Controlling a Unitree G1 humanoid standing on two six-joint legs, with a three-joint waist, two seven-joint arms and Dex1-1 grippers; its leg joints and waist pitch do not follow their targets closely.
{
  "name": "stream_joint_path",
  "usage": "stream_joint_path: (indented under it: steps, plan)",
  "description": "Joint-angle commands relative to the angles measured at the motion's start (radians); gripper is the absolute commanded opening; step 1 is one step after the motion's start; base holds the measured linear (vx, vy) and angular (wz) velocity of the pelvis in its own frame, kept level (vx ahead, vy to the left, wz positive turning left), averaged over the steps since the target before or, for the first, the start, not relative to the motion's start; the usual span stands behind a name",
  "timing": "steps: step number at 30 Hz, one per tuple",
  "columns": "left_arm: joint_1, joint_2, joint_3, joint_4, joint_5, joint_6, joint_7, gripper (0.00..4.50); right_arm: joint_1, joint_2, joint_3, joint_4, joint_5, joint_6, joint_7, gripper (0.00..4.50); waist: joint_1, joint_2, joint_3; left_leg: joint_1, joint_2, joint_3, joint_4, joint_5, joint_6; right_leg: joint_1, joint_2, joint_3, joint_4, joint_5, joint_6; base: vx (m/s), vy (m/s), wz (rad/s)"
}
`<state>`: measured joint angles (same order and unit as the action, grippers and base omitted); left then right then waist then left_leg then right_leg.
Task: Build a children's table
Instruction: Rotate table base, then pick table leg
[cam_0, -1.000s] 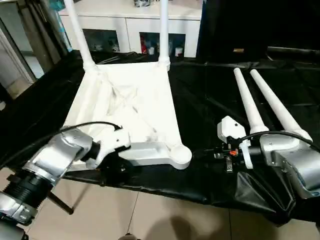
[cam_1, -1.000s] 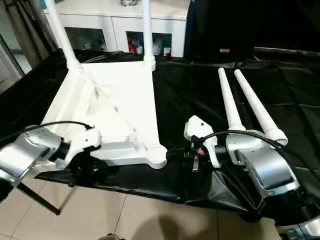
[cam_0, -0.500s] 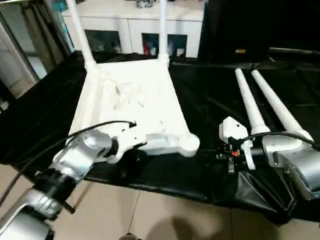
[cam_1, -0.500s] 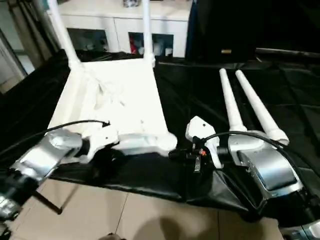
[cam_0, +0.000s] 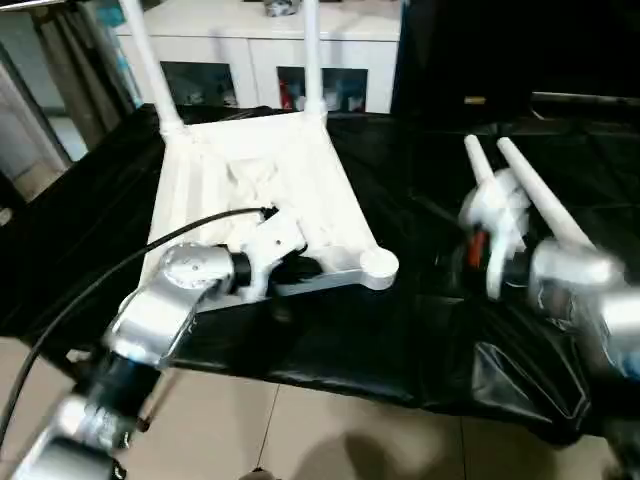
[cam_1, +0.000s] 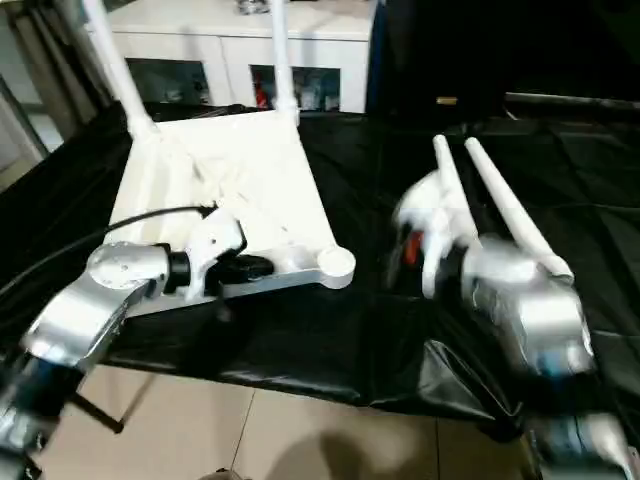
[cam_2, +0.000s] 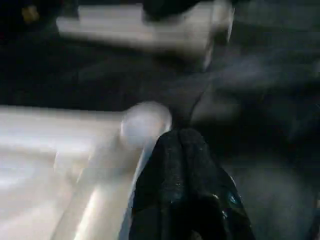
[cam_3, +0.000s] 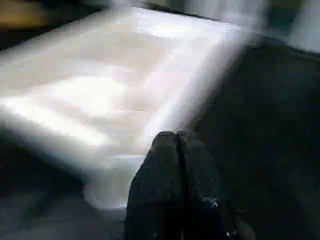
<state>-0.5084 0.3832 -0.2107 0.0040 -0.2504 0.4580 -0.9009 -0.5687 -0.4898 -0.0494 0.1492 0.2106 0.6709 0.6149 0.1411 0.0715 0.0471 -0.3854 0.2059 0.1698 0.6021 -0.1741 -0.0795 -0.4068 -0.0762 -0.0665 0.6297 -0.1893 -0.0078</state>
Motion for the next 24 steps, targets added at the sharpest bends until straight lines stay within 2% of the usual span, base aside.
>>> stream_joint_path:
  steps: [1, 2, 3, 4, 6, 7, 10, 11, 12, 13, 14, 15, 16, 18, 19, 22, 24]
  plan:
    - [-0.014, -0.018, 0.099, -0.011, -0.046, 0.071, 0.076, 0.41, -0.061, 0.024, -0.080, 0.116, 0.046, 0.100, -0.070, 0.20, -0.010, -0.017, -0.069, 0.014, 0.003, 0.002, -0.056, -0.165, -0.010, 0.051, -0.049, 0.039, -0.076, -0.203, -0.205, 0.000, 0.000, 0.00]
    - [-0.014, -0.028, 0.129, 0.005, -0.035, 0.082, 0.119, 0.41, -0.098, 0.033, -0.116, 0.184, 0.058, 0.100, -0.115, 0.32, -0.010, -0.019, -0.068, 0.011, 0.002, 0.000, -0.058, -0.167, -0.006, 0.054, -0.051, 0.037, -0.079, -0.220, -0.202, 0.000, 0.000, 0.00]
    - [-0.011, -0.028, 0.145, 0.016, -0.016, 0.098, 0.148, 0.41, -0.125, 0.034, -0.135, 0.237, 0.051, 0.078, -0.163, 0.32, -0.008, -0.014, -0.070, 0.015, 0.003, 0.001, -0.055, -0.168, -0.008, 0.049, -0.051, 0.036, -0.085, -0.251, -0.187, 0.000, 0.000, 0.00]
    - [-0.007, -0.024, 0.146, 0.017, -0.005, 0.108, 0.155, 0.53, -0.135, 0.031, -0.133, 0.261, 0.044, 0.062, -0.176, 0.41, -0.007, -0.016, -0.068, 0.012, 0.002, 0.001, -0.057, -0.155, -0.010, 0.051, -0.048, 0.036, -0.086, -0.254, -0.168, 0.000, 0.000, 0.00]
    - [0.003, -0.026, 0.157, 0.005, 0.011, 0.137, 0.190, 0.70, -0.154, 0.026, -0.120, 0.312, 0.021, 0.024, -0.198, 0.50, -0.008, -0.014, -0.071, 0.013, 0.004, -0.001, -0.058, -0.145, -0.010, 0.051, -0.046, 0.035, -0.084, -0.232, -0.156, 0.000, 0.000, 0.00]
    - [0.009, -0.031, 0.169, 0.002, 0.013, 0.149, 0.209, 0.70, -0.178, 0.024, -0.114, 0.368, 0.011, 0.002, -0.219, 0.50, -0.007, -0.003, -0.072, 0.012, 0.005, -0.002, -0.057, -0.141, -0.011, 0.051, -0.048, 0.034, -0.081, -0.211, -0.157, 0.000, 0.000, 0.00]
    - [0.030, -0.028, 0.182, -0.028, -0.007, 0.185, 0.243, 0.89, -0.243, 0.028, -0.113, 0.517, -0.030, -0.032, -0.272, 0.86, -0.011, -0.005, -0.077, 0.009, 0.003, -0.003, -0.053, -0.123, -0.011, 0.054, -0.046, 0.032, -0.072, -0.130, -0.194, 0.000, 0.000, 0.00]
    - [0.030, -0.028, 0.182, -0.028, -0.007, 0.185, 0.243, 1.00, -0.243, 0.028, -0.113, 0.517, -0.030, -0.032, -0.272, 0.96, -0.013, -0.005, -0.078, 0.007, 0.003, -0.002, -0.051, -0.116, -0.010, 0.054, -0.044, 0.032, -0.067, -0.112, -0.201, 0.000, 0.000, 0.00]
    - [0.047, -0.019, 0.172, -0.067, -0.019, 0.210, 0.237, 1.13, -0.299, 0.026, -0.107, 0.642, -0.053, -0.063, -0.282, 1.06, -0.010, 0.001, -0.078, 0.008, 0.002, -0.001, -0.050, -0.118, -0.004, 0.054, -0.046, 0.032, -0.068, -0.097, -0.205, 0.000, 0.000, 0.00]
    - [0.047, -0.019, 0.172, -0.067, -0.019, 0.210, 0.237, 1.20, -0.299, 0.026, -0.107, 0.642, -0.053, -0.063, -0.282, 1.16, -0.016, -0.002, -0.079, 0.005, 0.002, -0.003, -0.051, -0.119, -0.003, 0.057, -0.046, 0.030, -0.064, -0.082, -0.223, 0.000, 0.000, 0.00]
    - [0.055, -0.014, 0.166, -0.087, -0.022, 0.214, 0.230, 1.23, -0.323, 0.022, -0.101, 0.696, -0.066, -0.082, -0.287, 1.24, -0.011, -0.001, -0.079, 0.007, 0.002, -0.002, -0.049, -0.122, -0.002, 0.056, -0.047, 0.030, -0.066, -0.080, -0.227, 0.000, 0.000, 0.00]
    - [0.066, -0.002, 0.155, -0.130, -0.028, 0.247, 0.220, 1.28, -0.374, 0.015, -0.095, 0.800, -0.084, -0.125, -0.301, 1.31, -0.014, -0.001, -0.078, 0.005, 0.004, -0.001, -0.049, -0.124, 0.002, 0.056, -0.047, 0.030, -0.063, -0.070, -0.238, 0.000, 0.000, 0.00]
    - [0.066, -0.002, 0.155, -0.130, -0.028, 0.247, 0.220, 1.36, -0.374, 0.015, -0.095, 0.800, -0.084, -0.125, -0.301, 1.39, -0.013, 0.002, -0.078, 0.006, 0.004, -0.002, -0.048, -0.127, 0.005, 0.055, -0.047, 0.028, -0.062, -0.065, -0.245, 0.000, 0.000, 0.00]
    - [0.075, 0.011, 0.148, -0.165, -0.033, 0.266, 0.211, 1.47, -0.411, 0.009, -0.090, 0.872, -0.093, -0.150, -0.306, 1.49, -0.014, 0.001, -0.074, 0.006, 0.003, 0.000, -0.048, -0.142, 0.013, 0.055, -0.044, 0.028, -0.065, -0.076, -0.247, 0.000, 0.000, 0.00]
    - [0.078, 0.016, 0.145, -0.173, -0.034, 0.264, 0.205, 1.59, -0.418, 0.008, -0.088, 0.886, -0.097, -0.155, -0.309, 1.59, -0.014, 0.005, -0.074, 0.006, 0.004, -0.001, -0.049, -0.151, 0.011, 0.055, -0.046, 0.028, -0.065, -0.086, -0.248, 0.000, 0.000, 0.00]
    - [0.108, 0.069, 0.124, -0.257, -0.042, 0.255, 0.159, 1.72, -0.472, -0.008, -0.081, 0.986, -0.128, -0.199, -0.341, 1.75, -0.009, 0.001, -0.072, 0.007, 0.007, -0.002, -0.050, -0.173, 0.009, 0.053, -0.049, 0.027, -0.065, -0.120, -0.247, 0.000, 0.000, 0.00]
    - [0.118, 0.086, 0.130, -0.299, -0.062, 0.287, 0.154, 2.02, -0.500, -0.014, -0.090, 1.028, -0.135, -0.222, -0.354, 2.02, -0.008, 0.001, -0.072, 0.007, 0.007, 0.000, -0.049, -0.176, 0.006, 0.052, -0.048, 0.027, -0.062, -0.127, -0.248, 0.000, 0.000, 0.00]
